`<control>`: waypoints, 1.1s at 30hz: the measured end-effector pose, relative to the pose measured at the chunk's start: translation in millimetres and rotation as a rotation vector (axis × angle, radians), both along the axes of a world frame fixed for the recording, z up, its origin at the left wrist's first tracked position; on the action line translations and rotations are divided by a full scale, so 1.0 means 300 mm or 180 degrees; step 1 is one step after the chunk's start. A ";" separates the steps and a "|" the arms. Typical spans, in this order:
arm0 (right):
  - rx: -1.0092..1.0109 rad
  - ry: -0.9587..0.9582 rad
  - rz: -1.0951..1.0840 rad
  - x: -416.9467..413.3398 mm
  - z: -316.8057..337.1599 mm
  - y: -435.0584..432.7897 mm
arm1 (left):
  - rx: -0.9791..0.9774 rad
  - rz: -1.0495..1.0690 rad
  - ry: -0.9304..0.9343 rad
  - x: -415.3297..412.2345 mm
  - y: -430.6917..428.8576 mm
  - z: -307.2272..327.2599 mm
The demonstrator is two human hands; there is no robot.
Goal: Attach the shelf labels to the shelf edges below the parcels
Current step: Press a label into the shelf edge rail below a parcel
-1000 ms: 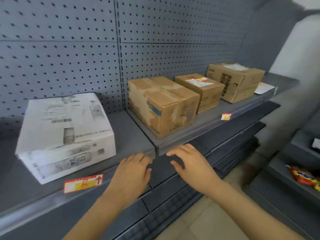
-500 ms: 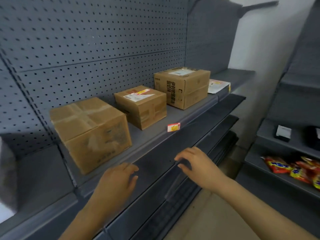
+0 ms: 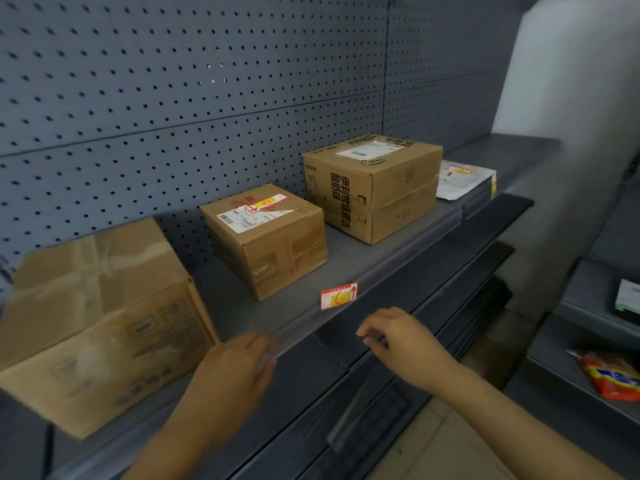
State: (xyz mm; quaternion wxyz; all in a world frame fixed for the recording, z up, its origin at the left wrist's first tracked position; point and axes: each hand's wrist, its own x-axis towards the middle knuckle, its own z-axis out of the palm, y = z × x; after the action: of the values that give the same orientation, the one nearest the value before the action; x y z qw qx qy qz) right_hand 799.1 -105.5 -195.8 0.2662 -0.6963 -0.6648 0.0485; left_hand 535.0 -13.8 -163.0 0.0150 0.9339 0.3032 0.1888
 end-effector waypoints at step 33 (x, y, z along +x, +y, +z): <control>0.0338 0.0410 0.1317 0.236 0.107 0.426 | -0.0142 0.1223 0.0156 0.193 -0.007 0.028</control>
State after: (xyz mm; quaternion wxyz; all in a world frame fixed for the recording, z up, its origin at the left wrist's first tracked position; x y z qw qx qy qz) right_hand 870.0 22.2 -163.8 0.3288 -0.5254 -0.7768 0.1114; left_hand 592.8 -16.1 -154.6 -0.0079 0.8626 0.4803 0.1587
